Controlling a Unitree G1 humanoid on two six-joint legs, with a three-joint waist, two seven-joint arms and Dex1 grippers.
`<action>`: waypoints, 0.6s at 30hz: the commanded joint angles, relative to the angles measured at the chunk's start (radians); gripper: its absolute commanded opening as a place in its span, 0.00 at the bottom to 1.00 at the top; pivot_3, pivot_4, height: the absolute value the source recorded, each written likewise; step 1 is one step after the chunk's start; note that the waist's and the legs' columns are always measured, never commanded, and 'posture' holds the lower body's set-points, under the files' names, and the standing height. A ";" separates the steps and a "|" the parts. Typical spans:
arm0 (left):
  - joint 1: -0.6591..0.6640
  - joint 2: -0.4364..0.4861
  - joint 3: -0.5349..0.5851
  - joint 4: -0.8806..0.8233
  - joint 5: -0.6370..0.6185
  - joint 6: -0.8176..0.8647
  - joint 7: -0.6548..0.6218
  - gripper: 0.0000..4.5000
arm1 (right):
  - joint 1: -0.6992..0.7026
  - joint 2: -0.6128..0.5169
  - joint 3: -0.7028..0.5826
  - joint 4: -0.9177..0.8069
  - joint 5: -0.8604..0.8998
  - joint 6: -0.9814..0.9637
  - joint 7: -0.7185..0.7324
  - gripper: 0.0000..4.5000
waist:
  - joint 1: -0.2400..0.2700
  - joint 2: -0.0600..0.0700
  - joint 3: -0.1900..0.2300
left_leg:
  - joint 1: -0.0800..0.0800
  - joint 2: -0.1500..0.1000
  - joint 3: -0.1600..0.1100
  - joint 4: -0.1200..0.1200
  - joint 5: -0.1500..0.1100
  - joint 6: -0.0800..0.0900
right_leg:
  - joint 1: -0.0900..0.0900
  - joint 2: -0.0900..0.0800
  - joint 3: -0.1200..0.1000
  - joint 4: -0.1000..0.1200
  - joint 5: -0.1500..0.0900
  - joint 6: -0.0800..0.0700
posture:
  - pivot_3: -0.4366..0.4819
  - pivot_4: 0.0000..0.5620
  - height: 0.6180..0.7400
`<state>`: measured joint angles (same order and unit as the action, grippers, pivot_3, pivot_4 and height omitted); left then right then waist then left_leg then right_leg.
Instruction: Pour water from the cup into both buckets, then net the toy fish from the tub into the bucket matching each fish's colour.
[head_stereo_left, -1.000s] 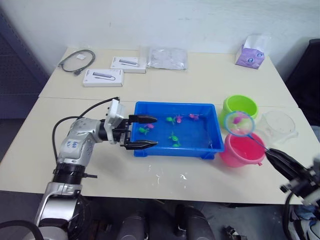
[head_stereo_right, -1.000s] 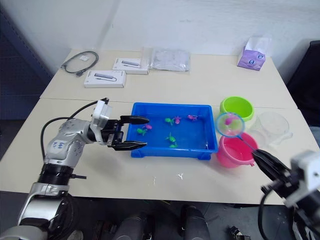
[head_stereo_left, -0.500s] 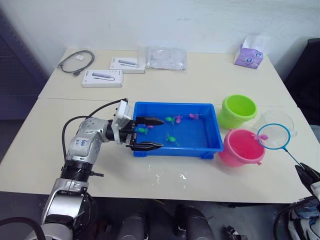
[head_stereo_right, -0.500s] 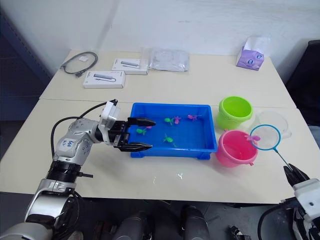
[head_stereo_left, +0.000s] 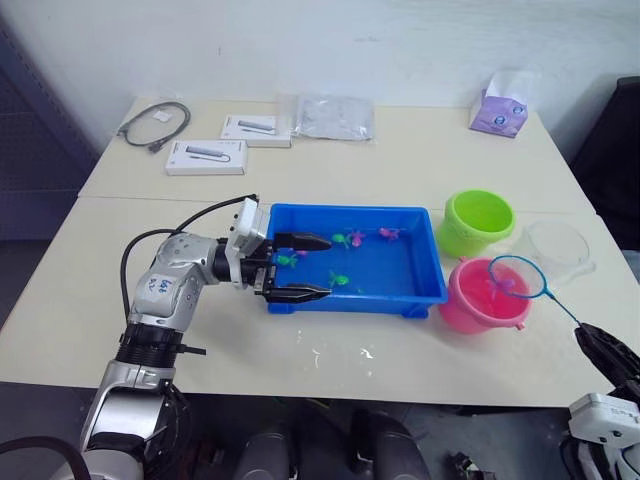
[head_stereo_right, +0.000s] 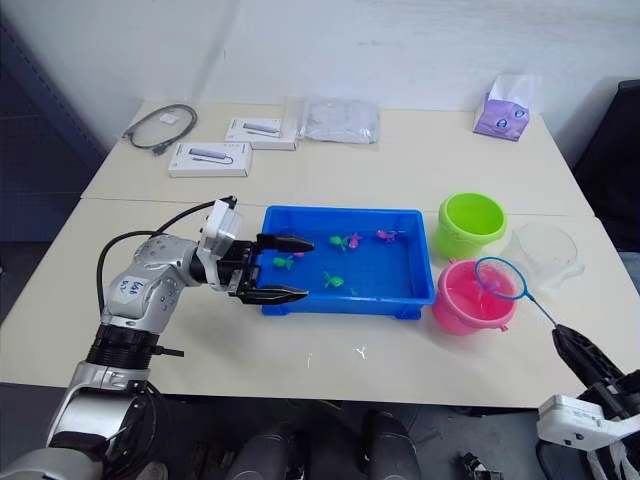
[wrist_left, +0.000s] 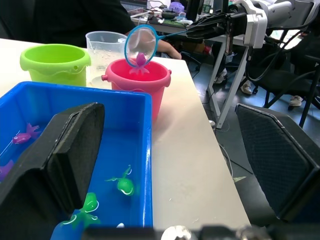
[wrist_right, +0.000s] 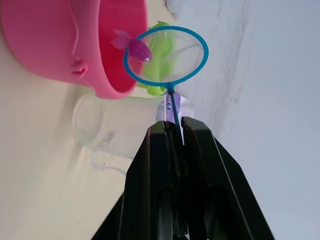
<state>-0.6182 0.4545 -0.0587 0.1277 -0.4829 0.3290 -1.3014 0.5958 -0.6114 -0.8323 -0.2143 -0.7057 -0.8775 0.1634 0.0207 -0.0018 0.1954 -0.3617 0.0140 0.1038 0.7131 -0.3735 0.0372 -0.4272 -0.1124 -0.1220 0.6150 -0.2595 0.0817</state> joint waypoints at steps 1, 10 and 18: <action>0.000 0.002 0.004 -0.040 -0.010 -0.003 0.008 1.00 | -0.003 -0.042 -0.028 0.020 -0.071 -0.015 -0.101 0.00 | -0.001 0.000 0.000 | 0.001 0.000 0.001 0.000 0.000 0.000 | 0.000 0.000 0.001 0.000 0.000 0.000 | 0.48 0.27 1.00; 0.033 0.003 0.001 -0.097 -0.015 0.010 0.033 1.00 | 0.016 -0.084 0.004 0.029 0.080 0.007 -0.140 0.00 | -0.003 0.000 0.000 | 0.007 0.000 0.005 -0.005 0.000 -0.001 | 0.000 0.000 0.006 0.003 -0.001 -0.002 | 0.48 0.27 1.00; 0.053 0.031 0.033 -0.084 -0.004 0.016 0.073 1.00 | -0.046 -0.166 0.407 -0.415 1.168 0.673 0.213 0.00 | -0.027 0.000 0.000 | 0.011 0.004 0.007 -0.006 0.001 -0.002 | 0.001 -0.003 0.009 0.006 -0.003 -0.004 | 0.48 0.27 1.00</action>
<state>-0.5731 0.4704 -0.0561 0.0546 -0.4826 0.3491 -1.2344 0.5658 -0.7556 -0.4564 -0.5159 0.2505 -0.3290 0.3400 -0.0059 -0.0020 0.1955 -0.3509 0.0184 0.1104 0.7075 -0.3728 0.0352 -0.4263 -0.1149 -0.1131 0.6219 -0.2624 0.0767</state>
